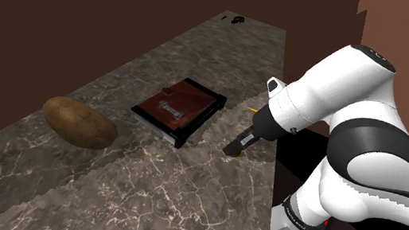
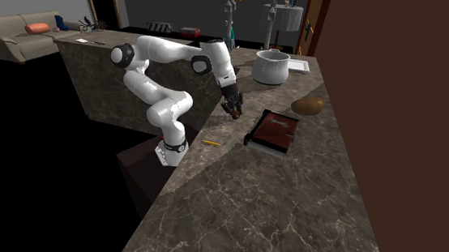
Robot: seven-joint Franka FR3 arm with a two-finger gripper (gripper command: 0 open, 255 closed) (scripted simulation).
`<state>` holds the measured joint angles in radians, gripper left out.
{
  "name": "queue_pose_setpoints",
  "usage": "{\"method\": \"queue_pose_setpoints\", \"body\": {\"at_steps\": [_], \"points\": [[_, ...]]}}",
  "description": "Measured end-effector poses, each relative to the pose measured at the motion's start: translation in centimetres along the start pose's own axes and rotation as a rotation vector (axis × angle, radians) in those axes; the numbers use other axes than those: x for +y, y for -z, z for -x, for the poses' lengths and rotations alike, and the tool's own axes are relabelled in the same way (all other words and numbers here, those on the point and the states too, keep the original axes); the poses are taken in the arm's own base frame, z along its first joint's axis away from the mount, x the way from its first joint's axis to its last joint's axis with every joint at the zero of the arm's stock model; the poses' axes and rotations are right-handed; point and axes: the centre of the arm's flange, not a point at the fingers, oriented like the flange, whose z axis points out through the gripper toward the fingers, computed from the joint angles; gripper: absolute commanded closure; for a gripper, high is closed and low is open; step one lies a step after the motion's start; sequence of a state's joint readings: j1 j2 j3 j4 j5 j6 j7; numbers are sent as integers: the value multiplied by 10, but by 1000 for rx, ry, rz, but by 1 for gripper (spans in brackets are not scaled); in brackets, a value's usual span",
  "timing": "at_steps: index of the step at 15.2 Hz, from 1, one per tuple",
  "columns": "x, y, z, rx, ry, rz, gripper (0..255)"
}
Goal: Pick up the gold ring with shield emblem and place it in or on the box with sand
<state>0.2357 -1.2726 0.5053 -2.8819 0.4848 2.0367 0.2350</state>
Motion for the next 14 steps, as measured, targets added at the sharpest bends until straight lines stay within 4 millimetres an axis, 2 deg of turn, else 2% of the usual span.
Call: {"method": "queue_pose_setpoints", "body": {"at_steps": [7, 14], "points": [[0, 1, -1, -3, 0, 0, 255], [-3, 34, -14, -5, -1, 0, 255]]}}
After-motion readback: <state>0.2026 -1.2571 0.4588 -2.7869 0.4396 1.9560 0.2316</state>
